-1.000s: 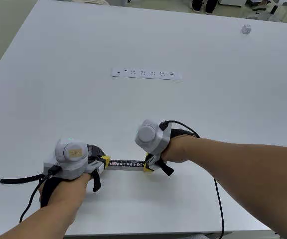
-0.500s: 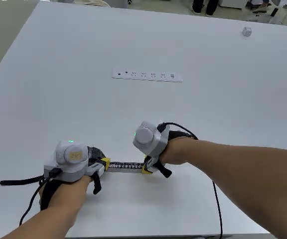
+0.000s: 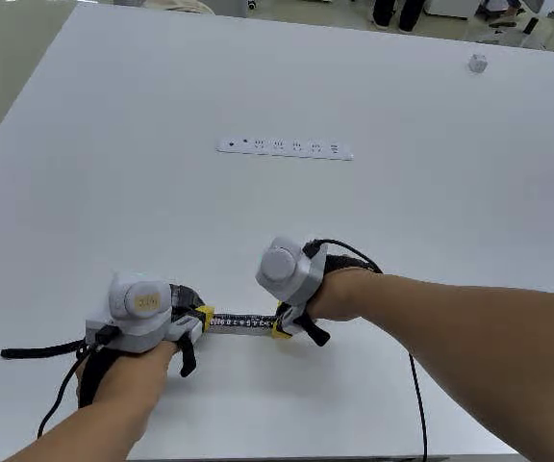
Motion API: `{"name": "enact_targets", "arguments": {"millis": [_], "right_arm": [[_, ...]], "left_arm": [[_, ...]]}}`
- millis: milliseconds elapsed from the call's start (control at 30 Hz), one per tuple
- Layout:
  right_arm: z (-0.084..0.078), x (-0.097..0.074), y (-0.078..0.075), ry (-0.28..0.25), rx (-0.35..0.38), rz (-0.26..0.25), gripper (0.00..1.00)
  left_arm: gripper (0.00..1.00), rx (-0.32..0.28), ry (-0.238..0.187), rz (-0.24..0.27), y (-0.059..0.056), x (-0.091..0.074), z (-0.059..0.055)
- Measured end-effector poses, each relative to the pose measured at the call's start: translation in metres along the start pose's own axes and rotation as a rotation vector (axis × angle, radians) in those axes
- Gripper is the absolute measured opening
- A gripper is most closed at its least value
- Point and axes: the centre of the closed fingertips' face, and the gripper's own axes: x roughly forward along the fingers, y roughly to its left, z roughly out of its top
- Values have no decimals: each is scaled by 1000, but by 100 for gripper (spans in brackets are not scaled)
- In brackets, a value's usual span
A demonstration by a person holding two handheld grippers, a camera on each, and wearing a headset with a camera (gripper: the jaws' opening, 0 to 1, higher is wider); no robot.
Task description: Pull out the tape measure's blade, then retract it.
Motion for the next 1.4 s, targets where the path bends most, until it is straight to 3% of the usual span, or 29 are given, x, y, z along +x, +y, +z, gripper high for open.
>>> {"name": "enact_targets", "arguments": {"millis": [1400], "right_arm": [[15,5,3,-38,-29,5,14]], "left_arm": [[63,-2,-2,-1,0,0,0]]}}
